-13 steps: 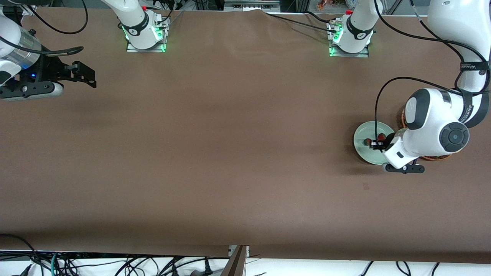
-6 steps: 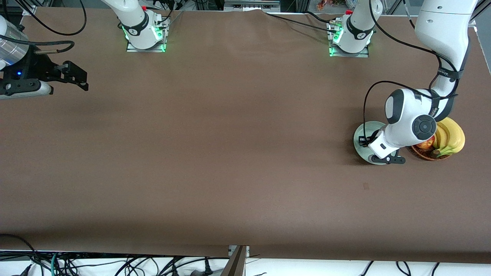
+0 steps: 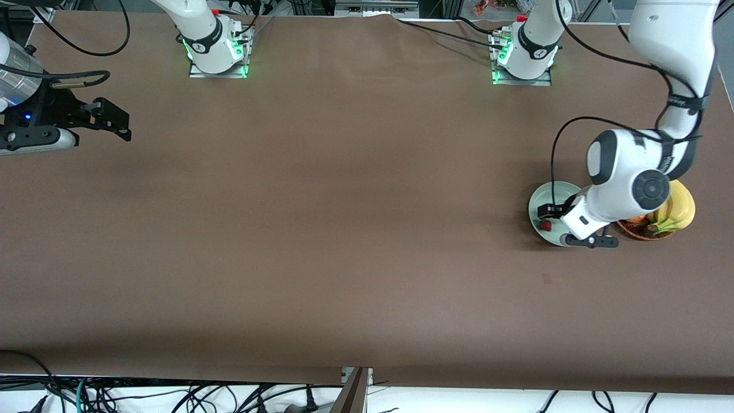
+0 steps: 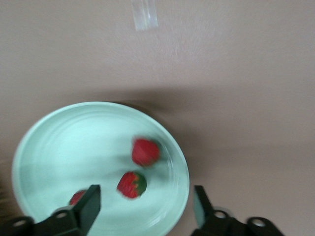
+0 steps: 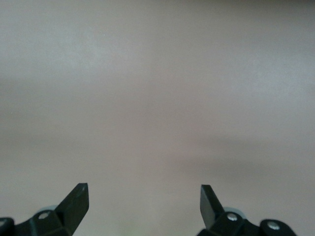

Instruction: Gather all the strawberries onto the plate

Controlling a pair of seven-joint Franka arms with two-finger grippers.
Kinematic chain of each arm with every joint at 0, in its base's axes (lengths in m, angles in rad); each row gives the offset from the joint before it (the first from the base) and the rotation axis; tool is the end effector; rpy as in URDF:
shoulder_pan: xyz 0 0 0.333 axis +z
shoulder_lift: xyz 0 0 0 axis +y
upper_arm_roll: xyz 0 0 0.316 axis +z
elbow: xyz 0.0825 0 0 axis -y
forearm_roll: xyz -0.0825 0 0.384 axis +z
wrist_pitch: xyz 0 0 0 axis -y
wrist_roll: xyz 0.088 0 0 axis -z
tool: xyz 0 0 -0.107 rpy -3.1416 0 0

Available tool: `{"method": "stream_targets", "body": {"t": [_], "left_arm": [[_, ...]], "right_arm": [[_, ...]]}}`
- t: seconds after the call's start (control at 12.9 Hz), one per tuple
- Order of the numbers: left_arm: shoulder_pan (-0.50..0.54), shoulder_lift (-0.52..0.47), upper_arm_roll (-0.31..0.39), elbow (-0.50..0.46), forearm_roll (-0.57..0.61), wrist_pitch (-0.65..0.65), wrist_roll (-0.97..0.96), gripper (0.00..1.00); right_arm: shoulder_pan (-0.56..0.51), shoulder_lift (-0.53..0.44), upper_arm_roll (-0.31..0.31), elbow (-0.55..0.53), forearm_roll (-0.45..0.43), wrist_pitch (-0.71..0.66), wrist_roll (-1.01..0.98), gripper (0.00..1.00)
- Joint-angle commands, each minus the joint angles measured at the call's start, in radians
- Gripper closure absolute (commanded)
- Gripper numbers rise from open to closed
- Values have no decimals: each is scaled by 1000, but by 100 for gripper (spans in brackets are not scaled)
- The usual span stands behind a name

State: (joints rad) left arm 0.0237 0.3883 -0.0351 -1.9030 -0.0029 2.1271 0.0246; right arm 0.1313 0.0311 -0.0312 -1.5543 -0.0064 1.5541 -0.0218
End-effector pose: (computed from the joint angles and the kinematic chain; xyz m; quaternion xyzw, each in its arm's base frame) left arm 0.6083 -0.0061 0.2831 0.9965 -0.0163 -0.0818 0.0084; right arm 0.5593 0.0558 0.6135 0.9980 0.0609 -0.0155 0.0043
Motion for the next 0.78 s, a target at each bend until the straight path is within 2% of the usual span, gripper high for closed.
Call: {"method": "stream_targets", "body": {"t": [0.0,0.31,0.54,0.7], "left_arm": [[5,-132,9,53,-15,-157,38,0],[13,-284,-6,84,-19,-277,29,0],[-22,-325,-9,191,-23,-445,23,0],[-42,-367,1,196,-34,-455,14,0]], "right_arm": [[-24,7,16,23,-1,-9,-12,1],[-24,7,16,25,-1,-8,-12,1],[-22,7,17,25,0,-6,-7,0],[-21,7,17,25,2,-8,-4,0]]}}
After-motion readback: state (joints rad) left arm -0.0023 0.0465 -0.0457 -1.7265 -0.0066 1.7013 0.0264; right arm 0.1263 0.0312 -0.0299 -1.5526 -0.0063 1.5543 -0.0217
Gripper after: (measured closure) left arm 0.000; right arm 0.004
